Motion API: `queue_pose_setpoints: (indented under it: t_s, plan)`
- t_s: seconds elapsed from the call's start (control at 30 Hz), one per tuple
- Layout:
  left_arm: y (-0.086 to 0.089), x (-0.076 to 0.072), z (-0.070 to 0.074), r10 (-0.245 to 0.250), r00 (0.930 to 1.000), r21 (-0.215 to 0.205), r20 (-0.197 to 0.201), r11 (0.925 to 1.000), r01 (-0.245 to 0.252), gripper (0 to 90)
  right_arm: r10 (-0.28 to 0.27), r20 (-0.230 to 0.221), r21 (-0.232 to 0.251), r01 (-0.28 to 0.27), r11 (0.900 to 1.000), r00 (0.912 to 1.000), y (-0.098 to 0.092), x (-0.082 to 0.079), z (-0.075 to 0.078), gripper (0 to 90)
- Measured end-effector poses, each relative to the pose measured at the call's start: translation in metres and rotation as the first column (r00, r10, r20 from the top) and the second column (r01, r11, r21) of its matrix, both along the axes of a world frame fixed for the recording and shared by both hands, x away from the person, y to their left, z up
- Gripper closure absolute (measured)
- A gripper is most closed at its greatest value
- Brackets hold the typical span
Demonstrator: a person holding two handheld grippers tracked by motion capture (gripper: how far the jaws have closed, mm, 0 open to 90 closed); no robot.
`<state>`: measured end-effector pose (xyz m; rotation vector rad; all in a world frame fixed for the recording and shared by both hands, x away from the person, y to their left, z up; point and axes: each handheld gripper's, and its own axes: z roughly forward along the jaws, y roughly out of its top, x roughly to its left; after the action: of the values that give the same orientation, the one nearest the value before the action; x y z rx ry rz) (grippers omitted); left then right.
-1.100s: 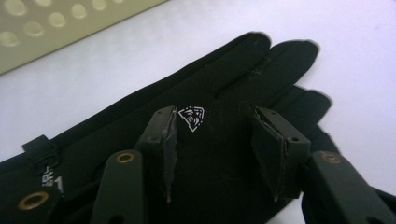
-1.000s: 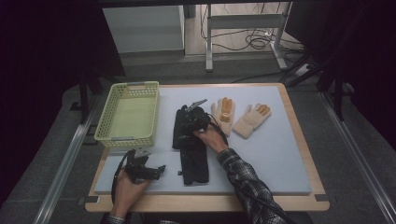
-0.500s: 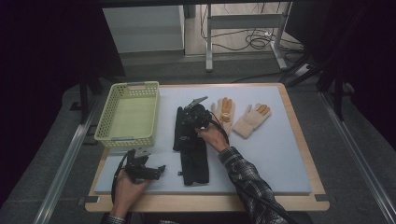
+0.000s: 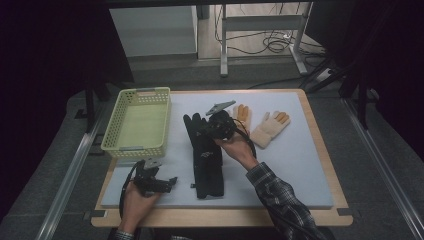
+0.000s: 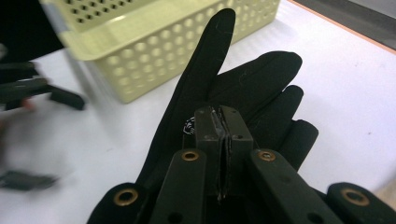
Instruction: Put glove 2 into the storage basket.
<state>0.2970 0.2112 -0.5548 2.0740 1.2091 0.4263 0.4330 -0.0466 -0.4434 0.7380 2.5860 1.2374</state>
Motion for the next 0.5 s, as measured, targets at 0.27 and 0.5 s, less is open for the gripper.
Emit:
queue_pose_setpoints:
  t_s: [0.27, 0.5]
  plan:
    - [0.0, 0.0, 0.0, 0.001, 1.0, -0.001, 0.003, 1.0, -0.001, 3.2, 0.009, -0.036, 0.054, -0.007, 0.999, 0.9993, -0.015, -0.051, 0.006, 86.4]
    - [0.0, 0.0, 0.0, 0.001, 1.0, 0.0, 0.002, 1.0, -0.001, 3.2, -0.02, -0.069, 0.067, 0.024, 0.997, 0.9974, -0.013, -0.069, -0.021, 86.3]
